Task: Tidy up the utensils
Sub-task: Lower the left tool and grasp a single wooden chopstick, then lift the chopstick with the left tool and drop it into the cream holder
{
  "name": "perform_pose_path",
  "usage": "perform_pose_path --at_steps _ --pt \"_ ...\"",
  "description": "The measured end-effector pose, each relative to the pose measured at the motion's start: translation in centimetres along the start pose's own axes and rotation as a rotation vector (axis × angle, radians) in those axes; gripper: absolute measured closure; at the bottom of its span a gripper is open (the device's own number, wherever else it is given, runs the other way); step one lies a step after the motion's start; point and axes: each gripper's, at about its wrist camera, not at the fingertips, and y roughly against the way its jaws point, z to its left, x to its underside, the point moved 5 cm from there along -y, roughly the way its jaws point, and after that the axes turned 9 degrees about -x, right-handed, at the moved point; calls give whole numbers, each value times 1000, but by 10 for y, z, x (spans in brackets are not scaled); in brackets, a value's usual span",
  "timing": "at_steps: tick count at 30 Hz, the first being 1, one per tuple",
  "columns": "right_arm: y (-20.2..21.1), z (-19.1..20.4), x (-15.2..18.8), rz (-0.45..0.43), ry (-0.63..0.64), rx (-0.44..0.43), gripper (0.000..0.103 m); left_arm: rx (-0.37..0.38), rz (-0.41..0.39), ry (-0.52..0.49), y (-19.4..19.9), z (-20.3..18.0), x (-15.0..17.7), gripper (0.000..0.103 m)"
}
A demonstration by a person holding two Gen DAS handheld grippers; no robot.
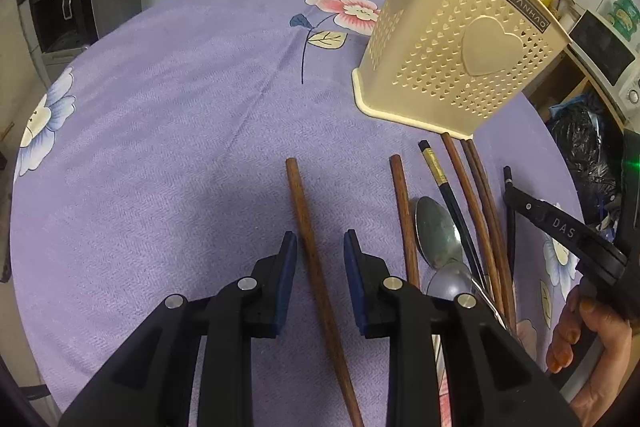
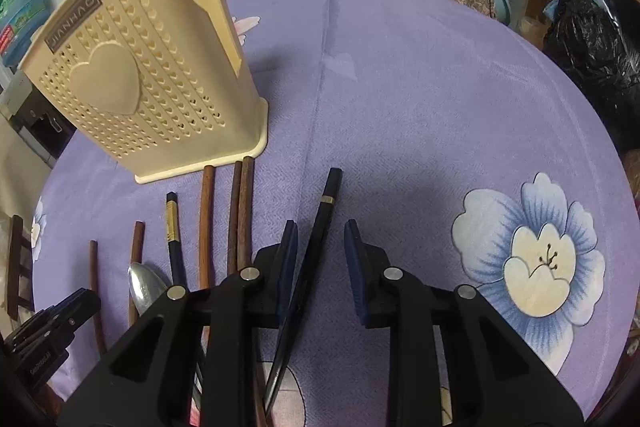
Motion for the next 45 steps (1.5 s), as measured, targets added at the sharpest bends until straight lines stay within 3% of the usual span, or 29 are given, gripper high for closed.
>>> perform_pose_path --at_steps 8,17,26,38,45 --pt "-6 -3 -10 -14 -15 32 92 -59 -11 -12 -10 -6 -13 89" --pt "-16 -4 -26 -8 -13 16 93 -101 -6 -37 -19 -10 -30 93" --pt "11 -16 -49 -104 -7 -55 93 -47 -36 2 -16 -1 -45 94" --pt "148 -35 -98 -404 103 -77 95 -19 -326 25 96 28 -89 94" --pt "192 -31 -97 -440 181 -78 95 -52 -453 37 140 35 -90 95"
